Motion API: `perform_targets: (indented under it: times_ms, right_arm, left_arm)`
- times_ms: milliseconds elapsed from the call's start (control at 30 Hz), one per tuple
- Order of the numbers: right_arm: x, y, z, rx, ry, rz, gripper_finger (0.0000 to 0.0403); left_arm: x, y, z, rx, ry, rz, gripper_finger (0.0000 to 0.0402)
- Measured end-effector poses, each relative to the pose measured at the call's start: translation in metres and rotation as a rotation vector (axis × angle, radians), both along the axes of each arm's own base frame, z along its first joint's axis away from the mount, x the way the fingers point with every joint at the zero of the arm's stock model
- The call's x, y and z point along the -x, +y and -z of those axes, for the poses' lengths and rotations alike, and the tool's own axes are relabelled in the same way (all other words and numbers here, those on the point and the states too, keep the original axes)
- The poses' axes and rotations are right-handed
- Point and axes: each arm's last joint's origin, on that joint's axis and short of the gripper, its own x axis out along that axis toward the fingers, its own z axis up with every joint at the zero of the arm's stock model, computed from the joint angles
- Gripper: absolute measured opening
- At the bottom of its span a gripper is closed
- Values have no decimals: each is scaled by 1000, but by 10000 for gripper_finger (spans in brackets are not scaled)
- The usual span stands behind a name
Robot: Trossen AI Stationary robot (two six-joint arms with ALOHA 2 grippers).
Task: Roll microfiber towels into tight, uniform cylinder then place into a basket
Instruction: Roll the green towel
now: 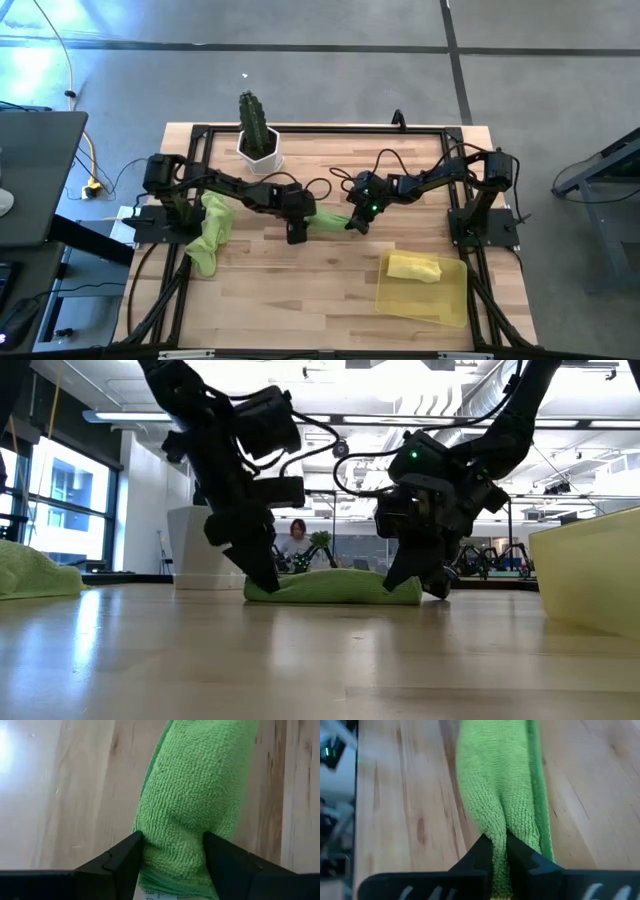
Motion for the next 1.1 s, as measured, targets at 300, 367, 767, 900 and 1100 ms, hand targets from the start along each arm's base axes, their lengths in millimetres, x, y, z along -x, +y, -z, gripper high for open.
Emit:
perform_targets:
  times_ms: [300, 367, 767, 900, 1100]
  right_arm:
    - [4, -4, -27, 247, -189, -189, 109]
    - [4, -4, -41, 320, -270, -236, 124]
    - [-5, 61, -69, 1004, -472, -541, 135]
    - [-14, 74, -51, 1061, -440, -512, 140]
    - [-31, 75, -29, 1057, -330, -476, 182]
  left_arm:
    - [0, 2, 4, 133, -6, -69, 153]
    - [1, 2, 5, 148, -9, -97, 140]
    - [3, 14, 5, 227, -29, -238, 115]
    - [3, 14, 5, 226, -29, -241, 115]
    - [3, 13, 5, 237, -30, -238, 115]
